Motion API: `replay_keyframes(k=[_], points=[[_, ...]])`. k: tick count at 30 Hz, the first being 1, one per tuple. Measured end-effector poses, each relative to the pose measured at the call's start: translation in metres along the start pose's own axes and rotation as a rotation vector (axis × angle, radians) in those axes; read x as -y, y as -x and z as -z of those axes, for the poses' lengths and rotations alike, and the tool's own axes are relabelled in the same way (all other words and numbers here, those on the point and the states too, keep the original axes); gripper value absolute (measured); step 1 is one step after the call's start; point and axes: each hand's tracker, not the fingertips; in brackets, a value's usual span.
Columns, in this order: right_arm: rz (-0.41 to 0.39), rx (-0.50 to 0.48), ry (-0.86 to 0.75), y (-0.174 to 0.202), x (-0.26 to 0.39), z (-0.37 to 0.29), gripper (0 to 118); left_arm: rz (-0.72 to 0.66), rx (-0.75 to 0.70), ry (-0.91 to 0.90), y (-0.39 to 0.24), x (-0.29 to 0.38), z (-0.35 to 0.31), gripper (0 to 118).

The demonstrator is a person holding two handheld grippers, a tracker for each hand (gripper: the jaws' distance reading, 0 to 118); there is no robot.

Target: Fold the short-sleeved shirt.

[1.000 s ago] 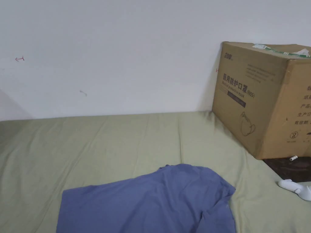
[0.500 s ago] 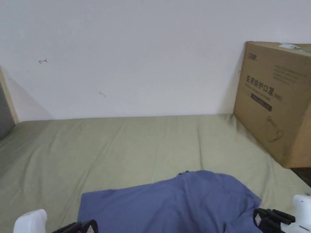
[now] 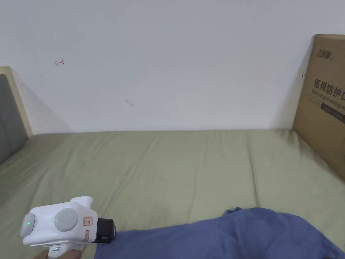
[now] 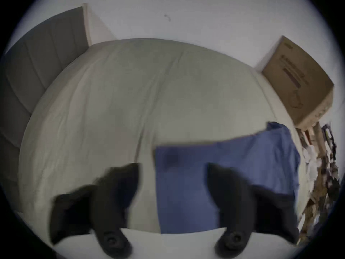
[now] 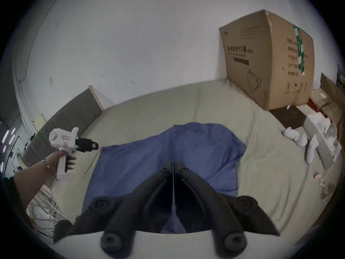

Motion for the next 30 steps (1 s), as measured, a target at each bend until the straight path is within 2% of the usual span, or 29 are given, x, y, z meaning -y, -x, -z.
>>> replay_keyframes(k=[1, 2, 5, 9, 11, 13, 14, 15, 16, 17, 18, 19, 20, 21, 22, 23, 24, 25, 27, 28, 30], points=[[0.018, -0.002, 0.017, -0.003, 0.002, 0.004, 1, 0.0, 0.017, -0.004, 0.0, -0.001, 0.011, 108], [0.029, 0.001, 0.034, -0.005, 0.004, 0.008, 1, 0.018, 0.03, -0.016, -0.001, -0.003, 0.021, 118], [0.031, 0.022, 0.058, -0.015, 0.009, 0.017, 1, 0.11, -0.003, -0.011, -0.009, -0.003, 0.049, 118], [0.021, 0.063, 0.079, -0.029, 0.002, 0.029, 1, 0.144, -0.027, 0.088, -0.014, 0.01, 0.084, 117], [0.019, 0.049, 0.086, -0.047, -0.009, 0.039, 1, 0.183, -0.047, 0.026, -0.021, 0.014, 0.074, 112], [-0.021, 0.057, 0.081, -0.056, -0.027, 0.053, 1, 0.179, -0.004, 0.027, -0.022, 0.013, 0.056, 77], [-0.037, 0.063, 0.08, -0.064, -0.039, 0.064, 1, 0.2, 0.009, 0.006, -0.024, 0.014, 0.045, 49], [-0.049, 0.067, 0.077, -0.07, -0.051, 0.075, 1, 0.236, 0.013, -0.016, -0.026, 0.014, 0.036, 4], [-0.051, 0.069, 0.075, -0.077, -0.065, 0.089, 1, 0.265, 0.009, -0.021, -0.023, 0.014, 0.026, 1], [-0.046, 0.077, 0.081, -0.084, -0.08, 0.107, 1, 0.248, 0.108, -0.013, -0.021, 0.016, 0.009, 1], [-0.026, 0.085, 0.095, -0.09, -0.095, 0.127, 7, 0.224, 0.12, -0.036, -0.018, 0.017, -0.003, 1], [-0.001, 0.098, 0.114, -0.095, -0.107, 0.146, 25, 0.214, 0.081, -0.051, -0.015, 0.017, -0.015, 1], [-0.004, 0.125, 0.165, -0.098, -0.119, 0.169, 25, 0.205, 0.068, -0.063, -0.011, 0.017, -0.026, 1], [-0.011, 0.126, 0.211, -0.101, -0.127, 0.19, 36, 0.195, 0.061, -0.078, -0.003, 0.011, -0.032, 1], [-0.008, 0.145, 0.238, -0.104, -0.136, 0.214, 62, 0.189, 0.064, -0.084, 0.002, 0.01, -0.041, 1], [-0.004, 0.165, 0.283, -0.107, -0.14, 0.239, 101, 0.185, 0.076, -0.086, 0.006, 0.01, -0.049, 1], [0.003, 0.184, 0.293, -0.108, -0.143, 0.254, 118, 0.185, 0.082, -0.084, 0.007, 0.011, -0.053, 1], [-0.004, 0.172, 0.295, -0.109, -0.145, 0.277, 118, 0.191, 0.082, -0.083, 0.01, 0.01, -0.054, 1], [-0.001, 0.245, 0.426, -0.112, -0.136, 0.317, 118, 0.211, 0.074, -0.074, 0.009, 0.013, -0.058, 1], [-0.017, 0.239, 0.469, -0.113, -0.131, 0.332, 118, 0.218, 0.075, -0.068, 0.009, 0.014, -0.059, 1], [-0.061, 0.296, 0.552, -0.118, -0.123, 0.345, 118, 0.243, 0.07, -0.048, 0.004, 0.019, -0.06, 1]])
